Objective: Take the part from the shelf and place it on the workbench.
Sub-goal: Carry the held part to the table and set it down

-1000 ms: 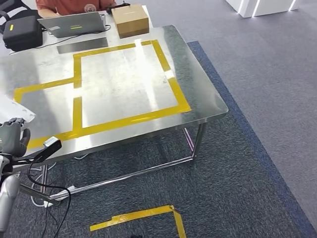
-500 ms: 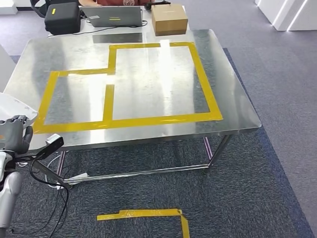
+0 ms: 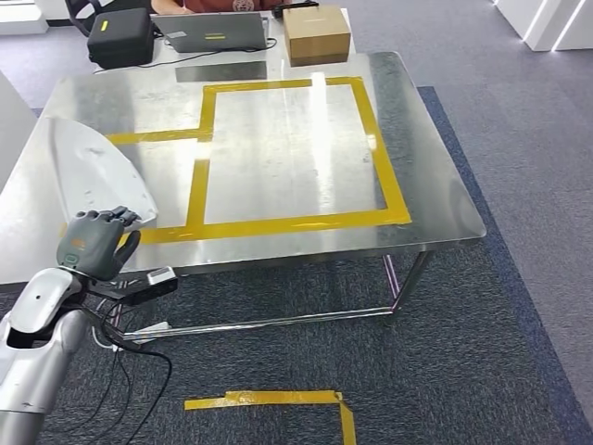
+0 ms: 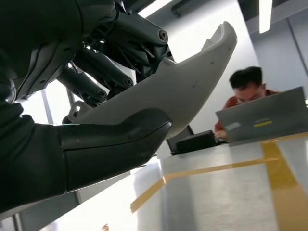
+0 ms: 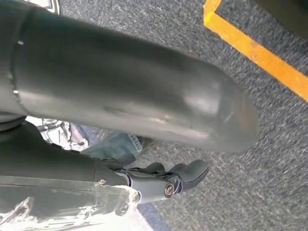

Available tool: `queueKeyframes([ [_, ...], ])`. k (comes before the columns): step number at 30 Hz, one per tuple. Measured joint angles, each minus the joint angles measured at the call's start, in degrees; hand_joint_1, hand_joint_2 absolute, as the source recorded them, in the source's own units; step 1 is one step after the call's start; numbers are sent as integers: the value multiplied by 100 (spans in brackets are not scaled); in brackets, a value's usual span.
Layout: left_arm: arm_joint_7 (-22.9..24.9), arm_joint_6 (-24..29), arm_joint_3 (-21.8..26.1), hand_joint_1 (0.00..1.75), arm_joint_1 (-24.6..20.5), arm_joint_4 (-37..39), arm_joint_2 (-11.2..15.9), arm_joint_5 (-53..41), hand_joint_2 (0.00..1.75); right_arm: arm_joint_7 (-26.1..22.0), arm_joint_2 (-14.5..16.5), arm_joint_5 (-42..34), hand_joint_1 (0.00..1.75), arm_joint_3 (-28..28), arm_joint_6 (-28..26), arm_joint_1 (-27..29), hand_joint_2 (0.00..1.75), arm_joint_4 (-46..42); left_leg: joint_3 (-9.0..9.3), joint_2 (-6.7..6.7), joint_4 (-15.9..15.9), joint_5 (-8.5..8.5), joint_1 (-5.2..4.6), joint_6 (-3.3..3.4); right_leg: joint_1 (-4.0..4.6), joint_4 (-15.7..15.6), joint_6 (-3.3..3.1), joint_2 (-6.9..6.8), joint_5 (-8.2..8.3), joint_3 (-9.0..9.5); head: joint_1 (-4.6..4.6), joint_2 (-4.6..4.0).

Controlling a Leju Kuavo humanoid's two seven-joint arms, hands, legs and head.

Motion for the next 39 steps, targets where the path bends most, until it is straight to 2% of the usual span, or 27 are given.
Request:
queueKeyframes([
  [3,-193,-73,-264,175,-92,16,-92,122,175,-16,13,61,0,0,69,-5,0,0,-2,-1,-9,8,8,-42,7,2,-11,-5,-3,-3,1,0],
  [6,-269,-303,-582,175,-223,73,-302,298,175,-17,33,146,0,1,158,-16,0,0,-8,-2,-10,9,9,-61,7,3,-15,-10,-2,-4,2,0],
  [10,1,-521,-949,175,-480,274,-640,479,175,-31,68,212,0,-1,258,-48,0,0,-13,-1,-9,9,6,-66,0,3,-24,-10,10,-4,4,0],
  [14,200,-598,-1056,175,-756,591,-850,681,175,-55,88,189,0,-7,341,-56,0,0,-12,0,-7,10,-8,-65,-18,2,-14,-8,18,-4,4,0],
  [23,349,-772,-1067,175,-978,951,-975,789,175,-41,97,157,0,-14,427,-63,0,0,-12,-1,-6,10,-14,-65,-22,2,-9,-6,20,-6,3,0],
  [29,676,-1040,-1068,175,-1198,1398,-1088,816,175,-20,105,193,0,-32,438,-71,0,0,-12,0,-6,11,-14,-65,-22,2,-9,-6,21,-6,3,0],
  [39,936,-1058,-1068,175,-1521,2104,-1242,631,175,-37,114,240,0,-56,463,-88,0,0,-12,0,-6,12,-14,-66,-22,2,-9,-6,21,-6,2,0],
])
